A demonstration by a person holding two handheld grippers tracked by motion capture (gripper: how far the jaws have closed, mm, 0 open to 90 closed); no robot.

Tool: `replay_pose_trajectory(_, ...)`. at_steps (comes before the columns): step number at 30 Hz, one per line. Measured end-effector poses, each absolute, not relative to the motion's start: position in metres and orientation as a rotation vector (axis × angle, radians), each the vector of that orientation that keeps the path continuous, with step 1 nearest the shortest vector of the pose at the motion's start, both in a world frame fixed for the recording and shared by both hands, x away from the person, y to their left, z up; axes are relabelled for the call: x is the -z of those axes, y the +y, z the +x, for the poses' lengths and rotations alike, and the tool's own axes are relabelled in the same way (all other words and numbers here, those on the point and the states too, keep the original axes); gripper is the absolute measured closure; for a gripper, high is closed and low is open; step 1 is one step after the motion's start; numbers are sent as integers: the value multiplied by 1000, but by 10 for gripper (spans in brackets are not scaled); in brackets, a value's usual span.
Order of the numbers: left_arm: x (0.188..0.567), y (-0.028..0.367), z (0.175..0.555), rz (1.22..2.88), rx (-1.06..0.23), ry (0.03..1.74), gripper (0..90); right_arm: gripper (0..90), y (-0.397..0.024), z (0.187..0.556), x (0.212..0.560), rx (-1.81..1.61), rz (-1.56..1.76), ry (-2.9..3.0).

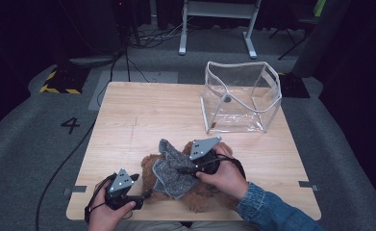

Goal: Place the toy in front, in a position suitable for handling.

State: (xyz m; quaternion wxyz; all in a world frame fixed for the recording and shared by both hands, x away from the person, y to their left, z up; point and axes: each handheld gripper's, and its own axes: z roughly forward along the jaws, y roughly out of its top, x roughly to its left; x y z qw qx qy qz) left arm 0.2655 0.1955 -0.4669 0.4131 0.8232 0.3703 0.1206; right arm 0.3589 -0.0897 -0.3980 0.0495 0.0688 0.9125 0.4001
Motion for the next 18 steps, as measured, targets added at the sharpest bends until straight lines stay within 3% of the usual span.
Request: replay_pose_trajectory(18,472,174,280,2138,-282,871,274,725,-167,357,387,-1141,428,2658)
